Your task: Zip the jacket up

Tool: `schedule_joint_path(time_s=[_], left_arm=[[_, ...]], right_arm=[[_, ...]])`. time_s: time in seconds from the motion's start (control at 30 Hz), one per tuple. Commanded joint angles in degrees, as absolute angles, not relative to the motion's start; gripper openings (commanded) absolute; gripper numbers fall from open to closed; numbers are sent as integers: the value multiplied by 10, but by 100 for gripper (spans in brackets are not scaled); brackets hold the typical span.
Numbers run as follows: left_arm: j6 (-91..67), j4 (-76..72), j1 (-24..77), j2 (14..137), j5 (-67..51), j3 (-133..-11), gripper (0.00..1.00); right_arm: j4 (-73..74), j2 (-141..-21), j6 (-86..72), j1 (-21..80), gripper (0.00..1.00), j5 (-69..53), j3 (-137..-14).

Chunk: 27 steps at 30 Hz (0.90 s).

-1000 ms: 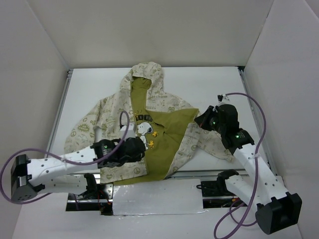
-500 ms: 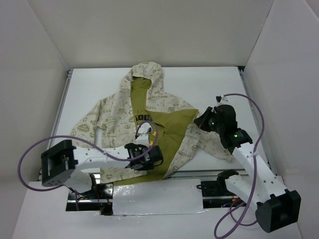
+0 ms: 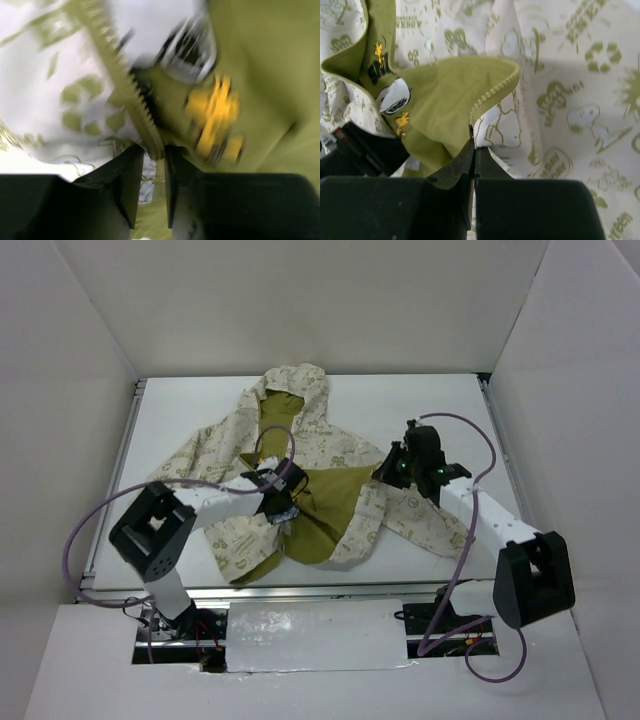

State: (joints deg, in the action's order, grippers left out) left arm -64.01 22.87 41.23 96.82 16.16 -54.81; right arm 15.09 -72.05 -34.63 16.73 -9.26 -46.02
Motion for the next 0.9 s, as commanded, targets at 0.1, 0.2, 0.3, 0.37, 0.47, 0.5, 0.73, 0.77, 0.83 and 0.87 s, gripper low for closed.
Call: schedule_joint_path(time_s=[0.1,0.2,0.3,0.37,0.47,0.5,0.73,0.77,0.83,0.87], left_arm=[[-505,291,337,1109,210,-674,35],[-488,298,337,1073,214,-674,36],[-485,303,351,1008,209,-636,39],[-488,306,383,976,213,-601,42],[-499,314,435,924,203,-561,51],[-512,317,462,905,207,-553,58],[-551,363,528,846,242,-547,60],[-554,373,529,842,245,-549,58],[-566,394,529,843,265,-560,55],[-571,411,529,845,271,-562,53]], right_arm=[[143,-823,-311,155,0,-61,-630],[170,-838,-288,154,0,-43,-676],[182,-824,-276,155,0,-41,-679],[168,-809,-273,154,0,-43,-655],[168,-795,-258,155,0,-35,-642],[175,-791,-249,155,0,-35,-642],[167,-739,-216,163,0,-125,-611],[171,-737,-212,169,0,-127,-609],[178,-732,-208,191,0,-113,-604],[180,-730,-207,194,0,-99,-599]])
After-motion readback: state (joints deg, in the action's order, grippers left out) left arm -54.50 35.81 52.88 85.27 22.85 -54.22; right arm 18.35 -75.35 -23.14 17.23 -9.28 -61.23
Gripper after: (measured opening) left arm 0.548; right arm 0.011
